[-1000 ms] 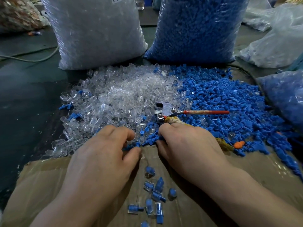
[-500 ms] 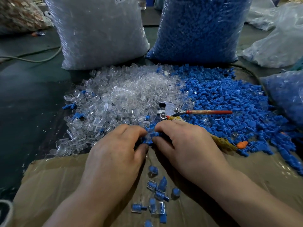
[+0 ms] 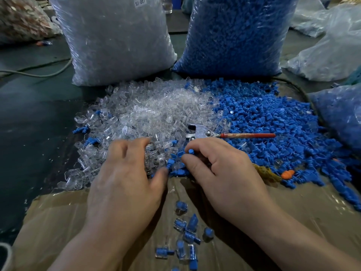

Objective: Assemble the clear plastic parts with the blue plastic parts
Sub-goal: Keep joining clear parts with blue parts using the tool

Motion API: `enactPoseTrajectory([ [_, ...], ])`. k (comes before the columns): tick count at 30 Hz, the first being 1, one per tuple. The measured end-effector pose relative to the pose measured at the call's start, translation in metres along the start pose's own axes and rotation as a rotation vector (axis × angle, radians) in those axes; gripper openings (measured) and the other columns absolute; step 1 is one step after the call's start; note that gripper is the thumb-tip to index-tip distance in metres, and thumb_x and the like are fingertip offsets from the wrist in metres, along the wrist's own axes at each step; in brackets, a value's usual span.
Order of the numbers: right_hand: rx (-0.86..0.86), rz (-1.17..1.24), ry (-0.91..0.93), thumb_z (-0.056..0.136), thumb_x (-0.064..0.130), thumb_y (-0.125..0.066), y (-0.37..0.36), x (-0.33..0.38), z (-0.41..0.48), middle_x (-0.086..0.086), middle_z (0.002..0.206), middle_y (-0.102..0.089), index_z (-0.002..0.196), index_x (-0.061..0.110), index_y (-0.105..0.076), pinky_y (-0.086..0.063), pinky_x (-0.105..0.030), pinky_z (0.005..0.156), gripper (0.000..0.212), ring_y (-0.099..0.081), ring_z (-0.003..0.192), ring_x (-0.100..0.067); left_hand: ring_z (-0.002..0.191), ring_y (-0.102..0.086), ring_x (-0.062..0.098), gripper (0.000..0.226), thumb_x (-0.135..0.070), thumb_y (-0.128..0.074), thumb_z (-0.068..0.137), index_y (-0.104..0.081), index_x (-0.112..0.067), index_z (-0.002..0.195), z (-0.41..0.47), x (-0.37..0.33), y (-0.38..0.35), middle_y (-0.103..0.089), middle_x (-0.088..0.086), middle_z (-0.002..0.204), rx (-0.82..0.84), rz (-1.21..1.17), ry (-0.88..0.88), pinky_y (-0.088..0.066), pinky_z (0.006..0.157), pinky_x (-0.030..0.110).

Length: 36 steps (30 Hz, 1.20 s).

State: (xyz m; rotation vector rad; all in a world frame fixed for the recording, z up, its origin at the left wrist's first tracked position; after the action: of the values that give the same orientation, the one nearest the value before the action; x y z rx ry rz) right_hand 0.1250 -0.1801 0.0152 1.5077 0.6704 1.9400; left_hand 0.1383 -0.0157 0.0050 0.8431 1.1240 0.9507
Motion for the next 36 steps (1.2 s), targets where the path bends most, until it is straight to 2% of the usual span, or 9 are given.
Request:
enactPoseTrajectory([
  [4, 0.046, -0.021, 0.019, 0.094, 0.040, -0.054, -0.005, 0.006, -0.001, 0.015, 0.087, -0.058, 0.092, 0.030, -0.060, -0.039, -0.018, 0.074, 0.012, -0.051, 0.087, -0.003, 0.092, -0.052, 0.009, 0.065, -0.061, -0.051, 0.083, -0.051, -0.030, 0.140, -0.002, -0.012, -0.007, -0.048, -0.008, 0.119, 0.067, 0.071, -0.096, -0.041, 0.074, 0.026],
  [9, 0.100, 0.120, -0.021, 0.093, 0.037, -0.058, -0.010, 0.003, -0.001, 0.015, 0.088, -0.062, 0.090, 0.031, -0.063, -0.043, -0.021, 0.075, 0.009, -0.055, 0.089, -0.002, 0.083, -0.054, 0.009, 0.043, -0.040, -0.066, 0.083, -0.066, -0.025, 0.123, 0.000, -0.011, -0.008, -0.053, -0.012, 0.108, 0.061, -0.105, -0.140, -0.040, 0.073, 0.027],
  [12, 0.066, 0.245, -0.076, 0.091, 0.041, -0.059, -0.008, -0.004, -0.002, 0.018, 0.090, -0.065, 0.094, 0.035, -0.064, -0.046, -0.018, 0.072, 0.008, -0.058, 0.088, 0.001, 0.082, -0.056, 0.007, 0.032, -0.040, -0.063, 0.081, -0.067, -0.028, 0.110, 0.000, -0.013, -0.006, -0.051, -0.016, 0.104, 0.055, -0.166, -0.156, -0.043, 0.071, 0.026],
  [17, 0.091, 0.362, -0.093, 0.092, 0.039, -0.061, -0.011, -0.006, -0.003, 0.019, 0.093, -0.067, 0.102, 0.041, -0.062, -0.055, -0.034, 0.076, 0.010, -0.062, 0.086, -0.001, 0.079, -0.055, 0.007, 0.018, -0.034, -0.069, 0.080, -0.063, -0.028, 0.095, 0.002, -0.013, -0.006, -0.050, -0.016, 0.097, 0.030, -0.192, -0.152, -0.039, 0.064, 0.021],
  [23, 0.005, 0.372, -0.066, 0.092, 0.038, -0.062, -0.002, -0.005, -0.004, 0.017, 0.093, -0.068, 0.103, 0.039, -0.064, -0.056, -0.035, 0.077, 0.011, -0.065, 0.086, -0.004, 0.080, -0.054, 0.001, 0.011, -0.030, -0.070, 0.082, -0.060, -0.031, 0.086, 0.004, -0.006, -0.001, -0.052, -0.019, 0.092, -0.038, -0.254, -0.100, -0.035, 0.066, 0.011],
  [28, -0.015, 0.426, -0.119, 0.088, 0.042, -0.057, 0.004, -0.009, -0.003, 0.007, 0.090, -0.071, 0.102, 0.042, -0.063, -0.058, -0.046, 0.074, 0.015, -0.068, 0.080, -0.014, 0.089, -0.054, 0.000, 0.019, -0.032, -0.069, 0.086, -0.065, -0.034, 0.104, 0.006, -0.001, -0.004, -0.054, -0.024, 0.096, -0.017, -0.234, -0.083, -0.035, 0.074, 0.013],
  [30, 0.001, 0.386, -0.113, 0.088, 0.044, -0.056, 0.004, -0.009, -0.003, 0.010, 0.088, -0.070, 0.101, 0.040, -0.064, -0.058, -0.038, 0.073, 0.016, -0.067, 0.079, -0.011, 0.098, -0.054, 0.007, 0.032, -0.036, -0.066, 0.086, -0.067, -0.030, 0.117, 0.005, -0.006, -0.005, -0.060, -0.018, 0.104, 0.020, -0.160, -0.134, -0.036, 0.081, 0.022],
  [32, -0.008, 0.295, -0.064, 0.088, 0.045, -0.055, 0.006, -0.006, -0.005, 0.019, 0.087, -0.066, 0.099, 0.038, -0.063, -0.051, -0.017, 0.066, 0.016, -0.063, 0.078, -0.002, 0.101, -0.052, 0.009, 0.036, -0.040, -0.062, 0.085, -0.070, -0.028, 0.118, 0.003, -0.010, -0.006, -0.064, -0.013, 0.107, 0.054, -0.098, -0.184, -0.033, 0.084, 0.024],
  [36, 0.047, 0.115, 0.042, 0.091, 0.038, -0.060, -0.001, 0.009, -0.010, 0.019, 0.087, -0.063, 0.095, 0.033, -0.065, -0.043, -0.011, 0.073, 0.008, -0.057, 0.087, 0.004, 0.095, -0.052, 0.011, 0.033, -0.043, -0.060, 0.083, -0.074, -0.028, 0.110, 0.000, -0.013, -0.008, -0.065, -0.011, 0.100, 0.070, -0.056, -0.211, -0.034, 0.079, 0.026],
])
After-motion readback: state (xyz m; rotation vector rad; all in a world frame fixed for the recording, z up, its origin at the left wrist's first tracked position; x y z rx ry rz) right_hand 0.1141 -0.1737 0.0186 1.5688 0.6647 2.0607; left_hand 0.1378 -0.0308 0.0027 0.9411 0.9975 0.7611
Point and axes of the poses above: each hand's wrist, its own z-axis towards the middle knuckle, its own y-axis out of the back of the hand, x = y × z, the point moved 8 cm from there along z, towards the middle knuckle
